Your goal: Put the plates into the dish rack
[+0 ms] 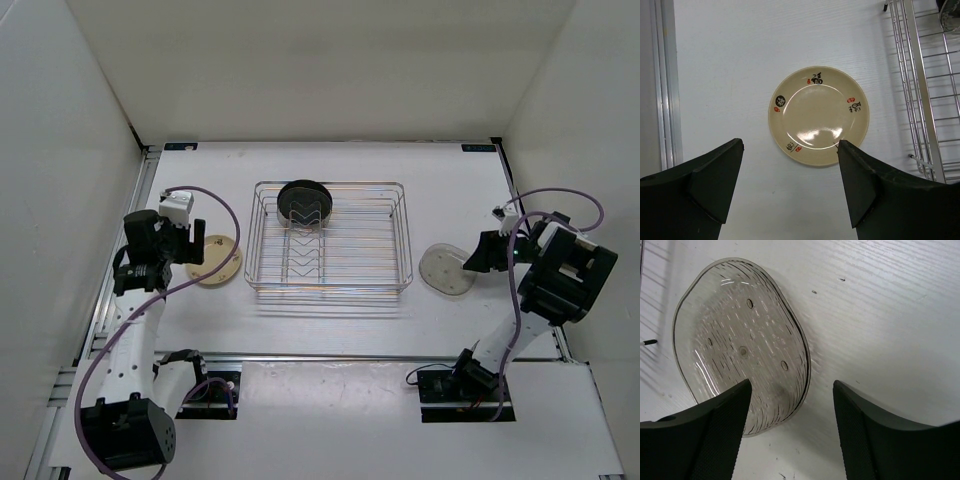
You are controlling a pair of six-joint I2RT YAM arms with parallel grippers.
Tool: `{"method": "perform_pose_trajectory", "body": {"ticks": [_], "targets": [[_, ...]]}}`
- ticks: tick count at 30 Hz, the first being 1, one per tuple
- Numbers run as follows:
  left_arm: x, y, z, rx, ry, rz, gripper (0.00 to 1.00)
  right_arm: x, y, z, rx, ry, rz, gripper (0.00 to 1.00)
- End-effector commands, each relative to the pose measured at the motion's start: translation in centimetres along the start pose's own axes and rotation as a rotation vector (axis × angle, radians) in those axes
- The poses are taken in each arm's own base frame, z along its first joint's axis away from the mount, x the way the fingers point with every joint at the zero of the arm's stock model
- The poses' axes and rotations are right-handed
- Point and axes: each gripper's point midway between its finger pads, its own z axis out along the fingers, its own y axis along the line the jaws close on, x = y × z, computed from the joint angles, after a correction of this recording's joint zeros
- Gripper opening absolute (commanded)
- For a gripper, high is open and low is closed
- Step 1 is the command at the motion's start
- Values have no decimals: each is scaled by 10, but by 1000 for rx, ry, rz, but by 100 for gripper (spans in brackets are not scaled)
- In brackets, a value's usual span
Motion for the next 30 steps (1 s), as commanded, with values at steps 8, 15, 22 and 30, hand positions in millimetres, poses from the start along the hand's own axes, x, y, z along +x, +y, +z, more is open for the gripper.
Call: {"method": "perform_pose_trajectory", "body": {"ticks": [8, 15, 22, 30], "targets": [[-11, 2, -7, 16, -40, -23, 88, -2, -5, 8, -49, -3, 14, 60], [-10, 5, -7, 8, -39, -28, 88, 4, -7, 11, -52, 13, 27, 48], [-12, 3, -9, 14, -50, -26, 88, 16, -1, 13, -64, 38, 43, 39], [-10, 5, -10, 7, -49, -31, 88, 22, 2, 13, -64, 50, 42, 27]]}}
